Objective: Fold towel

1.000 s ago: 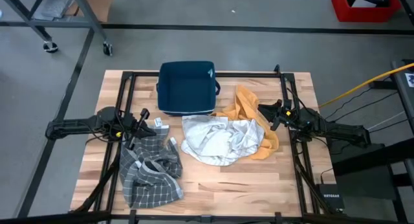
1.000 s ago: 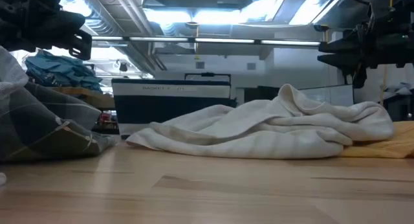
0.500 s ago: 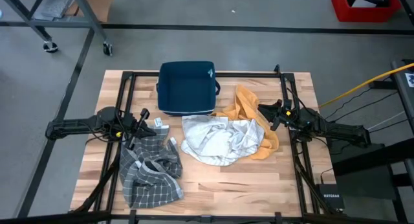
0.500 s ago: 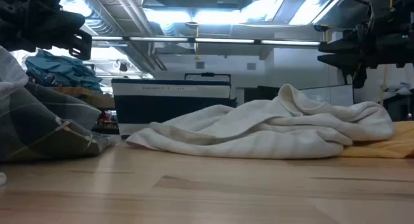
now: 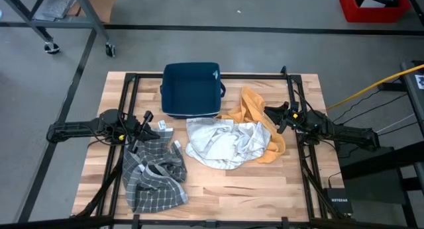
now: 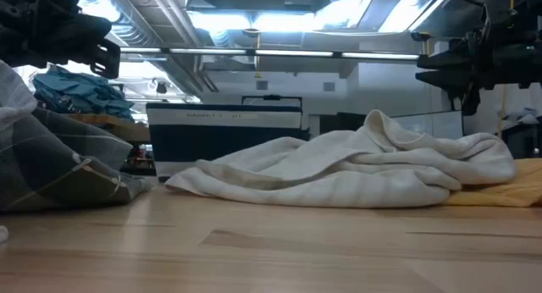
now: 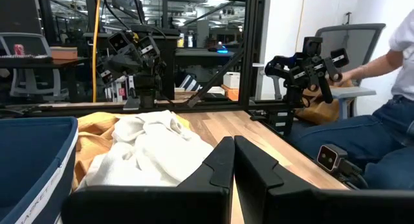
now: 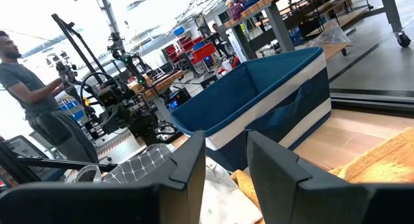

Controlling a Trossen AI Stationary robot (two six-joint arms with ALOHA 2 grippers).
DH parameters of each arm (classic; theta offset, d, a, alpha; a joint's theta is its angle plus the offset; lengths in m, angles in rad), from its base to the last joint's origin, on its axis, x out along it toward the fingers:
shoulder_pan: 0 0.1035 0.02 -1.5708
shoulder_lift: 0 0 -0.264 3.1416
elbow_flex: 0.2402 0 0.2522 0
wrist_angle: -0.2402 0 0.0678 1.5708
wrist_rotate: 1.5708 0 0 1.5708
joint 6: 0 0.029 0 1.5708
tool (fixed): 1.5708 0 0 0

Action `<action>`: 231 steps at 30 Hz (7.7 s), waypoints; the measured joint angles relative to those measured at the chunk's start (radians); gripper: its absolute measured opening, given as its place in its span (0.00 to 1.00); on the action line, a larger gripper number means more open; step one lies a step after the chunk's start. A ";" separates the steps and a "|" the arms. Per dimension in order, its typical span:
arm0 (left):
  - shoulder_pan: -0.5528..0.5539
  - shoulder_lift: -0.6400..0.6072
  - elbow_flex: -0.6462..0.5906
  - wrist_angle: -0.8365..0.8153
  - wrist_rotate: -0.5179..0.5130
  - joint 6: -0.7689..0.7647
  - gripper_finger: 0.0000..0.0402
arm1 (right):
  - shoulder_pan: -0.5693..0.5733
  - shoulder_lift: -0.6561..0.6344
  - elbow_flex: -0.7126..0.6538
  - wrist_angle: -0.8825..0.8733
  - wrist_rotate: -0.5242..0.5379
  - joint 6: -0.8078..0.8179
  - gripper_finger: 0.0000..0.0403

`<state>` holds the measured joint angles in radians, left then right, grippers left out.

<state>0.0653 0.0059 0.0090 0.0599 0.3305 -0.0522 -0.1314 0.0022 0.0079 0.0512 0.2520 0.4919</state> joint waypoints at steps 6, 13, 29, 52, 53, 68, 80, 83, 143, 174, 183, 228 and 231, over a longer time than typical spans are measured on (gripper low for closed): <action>0.000 0.000 0.000 0.001 0.000 0.003 0.01 | 0.000 0.000 0.000 0.000 0.000 0.000 0.29; 0.000 0.000 0.000 0.001 0.000 -0.014 0.01 | 0.000 0.000 0.000 0.000 0.000 0.000 0.29; 0.000 0.000 0.000 0.260 -0.001 -0.284 0.01 | 0.000 0.000 0.000 0.000 0.001 0.000 0.29; 0.000 0.032 0.024 0.441 -0.429 -0.547 0.01 | 0.000 0.000 0.000 0.004 0.008 0.000 0.29; 0.000 0.039 0.032 0.469 -0.434 -0.517 0.01 | 0.000 0.000 0.000 0.005 0.015 0.000 0.29; 0.000 0.354 0.316 0.523 -0.347 -0.117 0.39 | 0.000 0.000 0.000 0.007 0.027 0.000 0.29; 0.000 0.511 0.779 -0.505 -0.222 -0.079 0.39 | 0.000 0.000 0.000 0.004 -0.010 0.110 0.29; 0.000 0.573 0.833 -0.659 -0.223 -0.167 0.39 | 0.000 0.000 0.000 0.004 -0.030 0.139 0.29; -0.147 1.458 0.900 -0.950 -0.466 -0.902 0.39 | 0.000 0.000 0.000 -0.001 -0.063 0.185 0.29; -0.124 1.676 0.903 -0.856 -0.531 -1.022 0.39 | 0.000 0.000 0.000 0.000 -0.113 0.183 0.29; -0.123 1.669 0.901 -0.916 -0.540 -1.015 0.29 | 0.000 0.000 0.000 -0.001 -0.115 0.183 0.29; -0.135 1.484 1.280 -0.897 -0.582 -0.596 0.00 | 0.238 0.895 0.372 0.238 -0.221 0.270 0.29; -0.128 1.484 1.280 -0.914 -0.585 -0.569 0.00 | 0.253 1.070 0.467 0.237 -0.255 0.269 0.29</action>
<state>-0.0625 1.4899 1.2888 -0.8543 -0.2546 -0.6209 0.1211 1.0723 0.4744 0.2878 -0.0026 0.7612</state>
